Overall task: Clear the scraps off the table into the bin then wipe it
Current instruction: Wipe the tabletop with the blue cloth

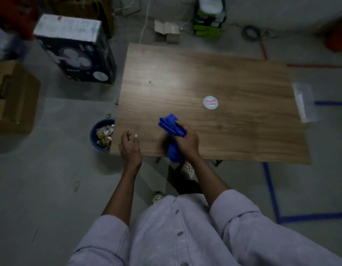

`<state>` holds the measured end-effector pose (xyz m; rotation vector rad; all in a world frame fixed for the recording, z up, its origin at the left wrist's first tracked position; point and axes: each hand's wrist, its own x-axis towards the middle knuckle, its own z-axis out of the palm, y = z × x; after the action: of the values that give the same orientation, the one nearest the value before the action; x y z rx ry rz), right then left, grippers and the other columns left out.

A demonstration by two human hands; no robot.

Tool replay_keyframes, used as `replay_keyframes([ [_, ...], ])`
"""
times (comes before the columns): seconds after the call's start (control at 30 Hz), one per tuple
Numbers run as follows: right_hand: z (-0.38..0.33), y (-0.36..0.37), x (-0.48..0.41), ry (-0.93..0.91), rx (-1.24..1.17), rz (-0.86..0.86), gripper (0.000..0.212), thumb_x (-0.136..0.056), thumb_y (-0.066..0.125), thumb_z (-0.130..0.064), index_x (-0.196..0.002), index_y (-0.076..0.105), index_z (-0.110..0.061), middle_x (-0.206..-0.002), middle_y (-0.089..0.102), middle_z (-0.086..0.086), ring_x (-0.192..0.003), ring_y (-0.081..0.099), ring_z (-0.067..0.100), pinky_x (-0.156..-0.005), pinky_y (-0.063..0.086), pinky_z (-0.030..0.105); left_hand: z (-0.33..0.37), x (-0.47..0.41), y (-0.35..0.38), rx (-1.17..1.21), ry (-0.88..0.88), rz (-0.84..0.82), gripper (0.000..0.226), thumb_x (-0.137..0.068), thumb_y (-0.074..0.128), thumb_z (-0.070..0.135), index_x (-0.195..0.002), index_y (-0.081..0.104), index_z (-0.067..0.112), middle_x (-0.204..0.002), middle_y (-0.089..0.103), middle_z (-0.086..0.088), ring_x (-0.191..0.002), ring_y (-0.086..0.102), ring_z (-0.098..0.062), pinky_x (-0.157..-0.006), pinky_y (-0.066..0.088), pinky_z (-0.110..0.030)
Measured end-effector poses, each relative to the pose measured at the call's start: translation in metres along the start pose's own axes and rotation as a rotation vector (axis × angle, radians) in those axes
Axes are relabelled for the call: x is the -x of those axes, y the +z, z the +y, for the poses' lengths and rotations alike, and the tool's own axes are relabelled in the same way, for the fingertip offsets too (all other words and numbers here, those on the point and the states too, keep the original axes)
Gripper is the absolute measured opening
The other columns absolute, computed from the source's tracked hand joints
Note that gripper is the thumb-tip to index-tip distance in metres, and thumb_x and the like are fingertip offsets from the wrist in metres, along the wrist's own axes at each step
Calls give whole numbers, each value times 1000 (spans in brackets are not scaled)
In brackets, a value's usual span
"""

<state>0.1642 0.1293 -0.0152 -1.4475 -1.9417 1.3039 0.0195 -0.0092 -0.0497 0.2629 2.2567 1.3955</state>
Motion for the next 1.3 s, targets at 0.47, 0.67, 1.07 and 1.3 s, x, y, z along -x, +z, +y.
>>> replay_keyframes([
  [0.47, 43, -35, -31, -341, 254, -207, 74, -59, 47, -10, -130, 67, -20, -139, 63, -3, -108, 60, 26, -92, 39, 27, 53, 8, 108, 74, -175, -263, 88, -73, 67, 67, -141, 46, 16, -127, 64, -13, -110, 65, -29, -94, 53, -44],
  [0.67, -2, -71, -90, -555, 266, -163, 77, -61, 61, -11, -138, 61, -20, -146, 55, 0, -121, 56, 29, -101, 30, 16, 118, -26, 116, 613, -508, -478, 36, -88, 68, 49, -103, 73, 17, -87, 74, -4, -81, 71, -21, -67, 58, -36],
  [1.07, 8, -108, -145, -500, 119, -289, 86, -76, 80, -60, -149, 43, -35, -160, 29, -3, -144, 16, -4, -120, 26, 41, 158, -54, 142, 508, -435, -317, 20, -88, 70, 6, -106, 62, 7, -95, 69, -8, -80, 67, -19, -66, 55, -31],
  [1.3, -2, -74, -151, -427, 46, -324, 84, -70, 66, -12, -150, 43, -22, -156, 32, 8, -140, 40, 27, -111, 42, 37, 175, -76, 142, 880, -630, -406, 23, -92, 48, 8, -104, 64, -4, -104, 70, -21, -89, 71, -29, -81, 60, -43],
])
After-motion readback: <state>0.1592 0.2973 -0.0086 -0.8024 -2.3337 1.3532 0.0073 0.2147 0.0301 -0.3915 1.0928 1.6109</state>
